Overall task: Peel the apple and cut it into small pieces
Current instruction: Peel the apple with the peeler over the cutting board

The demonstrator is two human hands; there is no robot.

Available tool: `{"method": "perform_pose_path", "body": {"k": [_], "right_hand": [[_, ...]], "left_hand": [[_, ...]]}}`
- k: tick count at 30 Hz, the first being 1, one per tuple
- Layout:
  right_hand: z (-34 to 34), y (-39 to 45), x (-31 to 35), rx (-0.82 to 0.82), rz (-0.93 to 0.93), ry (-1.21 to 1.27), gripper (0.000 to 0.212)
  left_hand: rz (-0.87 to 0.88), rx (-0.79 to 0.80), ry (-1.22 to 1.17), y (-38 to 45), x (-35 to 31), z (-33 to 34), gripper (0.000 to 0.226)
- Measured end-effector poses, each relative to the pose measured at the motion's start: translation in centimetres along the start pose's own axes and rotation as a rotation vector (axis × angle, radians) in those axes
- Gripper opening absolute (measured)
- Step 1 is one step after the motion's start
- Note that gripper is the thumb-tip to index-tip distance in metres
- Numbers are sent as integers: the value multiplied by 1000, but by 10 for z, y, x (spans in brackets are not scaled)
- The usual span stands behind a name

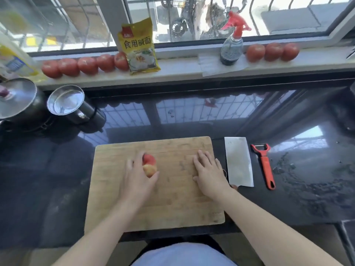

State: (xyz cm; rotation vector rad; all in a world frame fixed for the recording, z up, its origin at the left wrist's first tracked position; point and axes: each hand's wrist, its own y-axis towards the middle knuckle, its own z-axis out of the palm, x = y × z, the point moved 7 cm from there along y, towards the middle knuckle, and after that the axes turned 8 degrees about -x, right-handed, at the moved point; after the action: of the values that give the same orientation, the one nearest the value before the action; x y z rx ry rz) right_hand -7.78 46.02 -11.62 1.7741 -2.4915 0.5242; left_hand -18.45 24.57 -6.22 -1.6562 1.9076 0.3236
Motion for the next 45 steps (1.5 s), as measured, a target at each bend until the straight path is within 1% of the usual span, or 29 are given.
{"method": "perform_pose_path", "body": {"k": [2, 4, 9, 11, 13, 14, 16, 18, 19, 21, 22, 23, 25, 27, 29, 32, 34, 36, 37, 39, 41, 42, 45], "right_hand": [[0, -1, -1, 15, 3, 3, 69], [1, -1, 1, 23, 1, -7, 70], [1, -2, 1, 13, -24, -21, 70], [2, -1, 1, 16, -22, -25, 69], [3, -1, 1, -13, -19, 8, 65], [-2, -3, 1, -81, -24, 56, 59], [-23, -13, -11, -319, 16, 214, 42], [-42, -32, -43, -555, 146, 344, 35], [-49, -42, -66, -642, 233, 357, 33], [-54, -57, -118, -725, 447, 339, 33], [-53, -62, -144, -713, 561, 327, 34], [-50, -64, -167, -668, 660, 320, 32], [-43, -67, -198, -556, 770, 308, 24], [-38, -64, -212, -460, 774, 297, 28], [-34, -62, -220, -414, 762, 295, 34], [-33, -66, -232, -402, 814, 290, 30], [-41, -69, -229, -438, 831, 323, 26], [-54, -71, -204, -522, 786, 407, 24], [-62, -73, -183, -553, 734, 465, 23], [-66, -75, -128, -547, 581, 597, 23], [-51, -77, -69, -429, 422, 696, 19], [-38, -78, -43, -351, 361, 696, 19], [9, -82, 13, -107, 258, 721, 24]], "left_hand": [[-36, 16, 49, -38, 29, 1, 71], [-44, 30, 103, -56, 48, 7, 73], [17, 48, 193, -64, 58, 16, 75], [2, 39, 196, -65, 56, 16, 81], [-47, 28, 196, -68, 58, 16, 95], [-73, 14, 189, -72, 59, 14, 102], [-101, -32, 165, -79, 59, 11, 107], [-112, -77, 147, -87, 55, 8, 103], [-114, -93, 146, -89, 51, 7, 99], [-93, -122, 163, -92, 40, 6, 89], [-73, -138, 171, -92, 34, 6, 84], [-56, -149, 171, -92, 28, 7, 80], [-41, -161, 158, -92, 18, 9, 78], [-40, -171, 141, -92, 12, 11, 79], [-46, -189, 126, -94, 12, 11, 82], [-49, -202, 130, -98, 19, 10, 84], [-84, -205, 104, -102, 28, 8, 83], [-142, -223, 56, -109, 40, 2, 82], [-178, -236, 28, -112, 47, -1, 81], [-233, -246, -25, -119, 64, -7, 82], [-253, -222, -67, -123, 79, -11, 85], [-254, -201, -86, -124, 85, -12, 87], [-219, -130, -129, -121, 95, -17, 89]]}}
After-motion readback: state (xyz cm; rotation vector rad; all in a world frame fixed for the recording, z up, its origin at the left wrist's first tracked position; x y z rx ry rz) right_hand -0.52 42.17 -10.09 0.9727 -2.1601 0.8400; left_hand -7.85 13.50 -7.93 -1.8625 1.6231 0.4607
